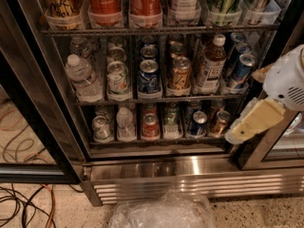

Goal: Pick blue plastic bottle from middle shelf of fridge

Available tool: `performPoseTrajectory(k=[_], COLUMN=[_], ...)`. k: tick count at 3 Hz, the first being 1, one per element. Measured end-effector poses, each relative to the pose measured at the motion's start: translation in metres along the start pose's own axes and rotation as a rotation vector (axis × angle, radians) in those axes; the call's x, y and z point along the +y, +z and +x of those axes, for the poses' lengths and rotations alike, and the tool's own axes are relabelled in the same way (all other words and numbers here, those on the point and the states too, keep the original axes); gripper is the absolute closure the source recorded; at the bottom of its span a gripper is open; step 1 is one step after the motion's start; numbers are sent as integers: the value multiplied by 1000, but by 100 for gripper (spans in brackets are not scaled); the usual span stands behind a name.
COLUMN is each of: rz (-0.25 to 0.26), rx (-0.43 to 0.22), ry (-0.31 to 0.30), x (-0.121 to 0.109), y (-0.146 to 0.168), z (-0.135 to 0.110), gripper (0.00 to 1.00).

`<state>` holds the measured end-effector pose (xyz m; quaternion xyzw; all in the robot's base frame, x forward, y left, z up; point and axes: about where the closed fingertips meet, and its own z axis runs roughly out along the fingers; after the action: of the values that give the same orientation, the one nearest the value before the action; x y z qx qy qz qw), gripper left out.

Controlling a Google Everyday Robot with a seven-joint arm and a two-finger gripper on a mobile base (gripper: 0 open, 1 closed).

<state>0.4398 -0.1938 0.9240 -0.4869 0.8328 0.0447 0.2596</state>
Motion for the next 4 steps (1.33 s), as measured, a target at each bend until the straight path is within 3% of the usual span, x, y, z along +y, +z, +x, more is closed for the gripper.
performPoseTrajectory(k=[1,3,4], rz=[59,67,86], rx=[-46,-73,-166], ry=[9,34,156], x=[-14,-11,-6], y=[2,10,24], z=[-9,-16,-26], gripper=[0,0,0])
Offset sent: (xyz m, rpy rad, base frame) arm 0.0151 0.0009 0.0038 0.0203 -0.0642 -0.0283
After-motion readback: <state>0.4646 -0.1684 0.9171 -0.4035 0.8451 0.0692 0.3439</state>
